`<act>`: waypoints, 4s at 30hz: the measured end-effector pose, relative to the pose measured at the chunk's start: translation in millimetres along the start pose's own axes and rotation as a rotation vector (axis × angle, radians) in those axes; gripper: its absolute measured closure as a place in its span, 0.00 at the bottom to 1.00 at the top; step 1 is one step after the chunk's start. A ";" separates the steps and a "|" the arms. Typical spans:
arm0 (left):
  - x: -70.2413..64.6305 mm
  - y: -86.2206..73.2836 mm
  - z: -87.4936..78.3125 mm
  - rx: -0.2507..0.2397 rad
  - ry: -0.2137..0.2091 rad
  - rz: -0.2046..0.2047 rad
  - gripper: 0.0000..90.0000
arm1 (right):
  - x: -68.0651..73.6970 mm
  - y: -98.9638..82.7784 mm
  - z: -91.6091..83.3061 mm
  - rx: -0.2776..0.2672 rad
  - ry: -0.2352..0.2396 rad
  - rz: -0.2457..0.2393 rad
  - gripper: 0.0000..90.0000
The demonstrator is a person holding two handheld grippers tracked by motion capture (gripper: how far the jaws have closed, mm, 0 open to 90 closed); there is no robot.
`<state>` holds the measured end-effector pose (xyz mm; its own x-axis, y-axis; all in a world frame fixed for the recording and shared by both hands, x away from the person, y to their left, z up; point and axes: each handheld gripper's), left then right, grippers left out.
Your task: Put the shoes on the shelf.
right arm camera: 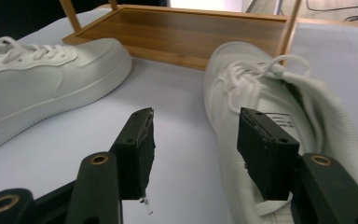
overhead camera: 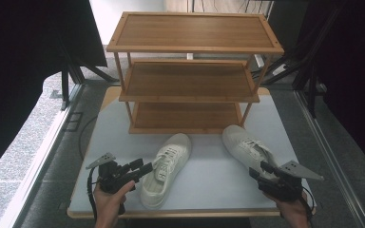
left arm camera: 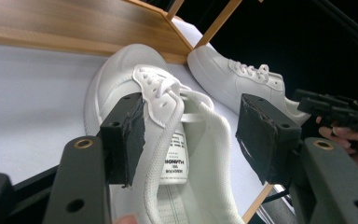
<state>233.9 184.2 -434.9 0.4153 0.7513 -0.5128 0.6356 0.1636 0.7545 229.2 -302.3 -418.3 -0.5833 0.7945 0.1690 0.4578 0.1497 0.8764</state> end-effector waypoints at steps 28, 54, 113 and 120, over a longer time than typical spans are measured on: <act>-20.8 25.9 43.0 0.113 0.082 0.171 0.47 | -81.9 51.1 -11.0 -0.010 -0.026 -0.003 0.52; -3.5 14.2 70.4 0.188 0.189 0.205 0.52 | -102.3 26.7 49.6 0.239 0.035 -0.072 0.64; -3.2 9.6 71.9 0.153 0.248 0.267 0.89 | -94.4 16.4 49.9 0.143 -0.059 -0.097 0.87; 3.2 7.1 65.8 0.133 0.200 0.219 0.90 | -86.0 14.9 40.2 0.099 -0.078 -0.056 0.87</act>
<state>282.5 145.7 -458.1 0.4238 0.8724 -0.2437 0.6302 -0.0907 0.7711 313.2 -344.7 -437.9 -0.5579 0.8258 0.0823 0.4923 0.2494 0.8340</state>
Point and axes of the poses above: each handheld gripper's, and its own axes: z roughly forward along the jaws, y roughly out of its top, x roughly to its left, and after that the axes turned 8 degrees about y, right-handed
